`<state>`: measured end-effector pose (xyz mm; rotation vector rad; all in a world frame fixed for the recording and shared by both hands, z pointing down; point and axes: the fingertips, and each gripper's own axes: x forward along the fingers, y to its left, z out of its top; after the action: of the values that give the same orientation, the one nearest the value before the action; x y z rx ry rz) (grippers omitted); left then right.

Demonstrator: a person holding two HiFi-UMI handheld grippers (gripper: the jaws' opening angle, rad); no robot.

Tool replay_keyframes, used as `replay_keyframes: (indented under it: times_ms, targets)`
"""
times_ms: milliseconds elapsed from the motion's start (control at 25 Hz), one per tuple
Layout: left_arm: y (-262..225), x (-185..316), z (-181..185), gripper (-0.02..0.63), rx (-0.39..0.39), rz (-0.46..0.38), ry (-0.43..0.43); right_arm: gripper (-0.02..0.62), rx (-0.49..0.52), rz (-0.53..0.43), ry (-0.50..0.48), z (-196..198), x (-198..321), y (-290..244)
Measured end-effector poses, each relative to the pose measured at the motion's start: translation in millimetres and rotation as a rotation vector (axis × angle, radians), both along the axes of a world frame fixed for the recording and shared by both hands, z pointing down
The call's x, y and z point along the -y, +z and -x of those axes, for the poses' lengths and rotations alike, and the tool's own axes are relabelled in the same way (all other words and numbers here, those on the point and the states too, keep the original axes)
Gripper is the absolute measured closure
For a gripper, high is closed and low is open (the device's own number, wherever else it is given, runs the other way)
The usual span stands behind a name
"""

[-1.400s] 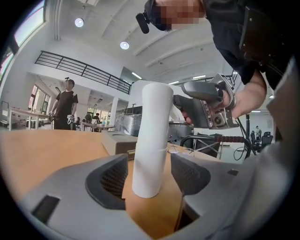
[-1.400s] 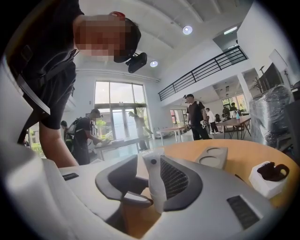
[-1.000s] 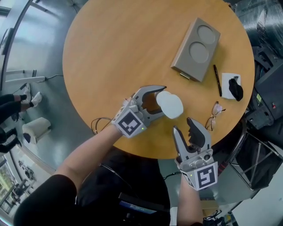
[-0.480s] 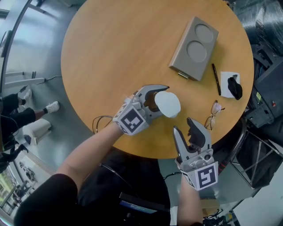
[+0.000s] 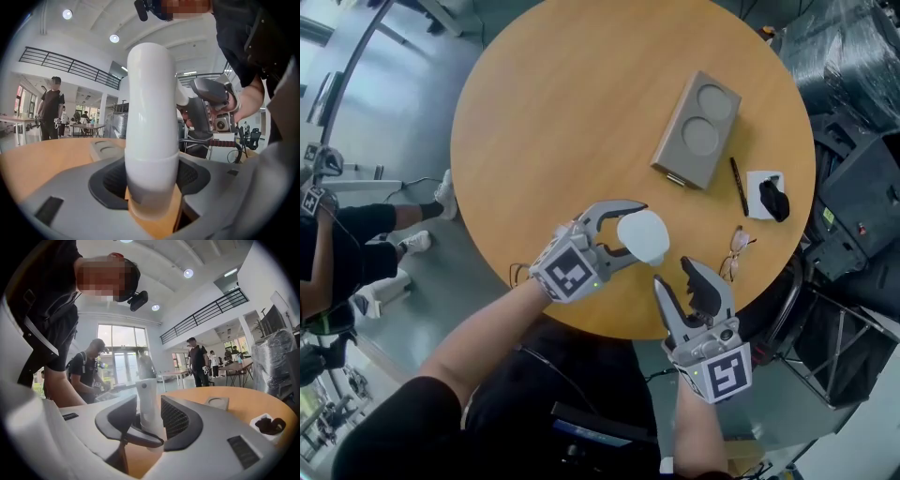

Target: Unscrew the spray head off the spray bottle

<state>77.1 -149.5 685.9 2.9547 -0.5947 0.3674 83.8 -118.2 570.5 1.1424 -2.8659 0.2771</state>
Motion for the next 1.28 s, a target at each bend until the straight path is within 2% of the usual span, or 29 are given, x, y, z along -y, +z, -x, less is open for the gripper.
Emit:
replay_keyframes:
  times_ms: [400,680,880,1120,1280]
  targets:
    - [-103,-26,4,0.301,0.010,-0.006,-0.021,0.431,-0.019,-0.027,-0.071,17,-29,-93]
    - [-156,-54,6,0.301,0.003,0.036,-0.049,0.419,-0.009,-0.040,-0.076,15,-55,-147]
    - [-188,-68,13,0.301,0.013,0.031,-0.055,0.408,-0.023,-0.053,-0.100,20,-73,-176]
    - [-213,-73,7,0.301,0.017,0.026,-0.042,0.399,0.016,-0.106,-0.079,17,-71,-205]
    - [-221,-76,-2,0.301,0.048,0.031,-0.038,0.324,0.012,-0.099,-0.078,16,-69,-215]
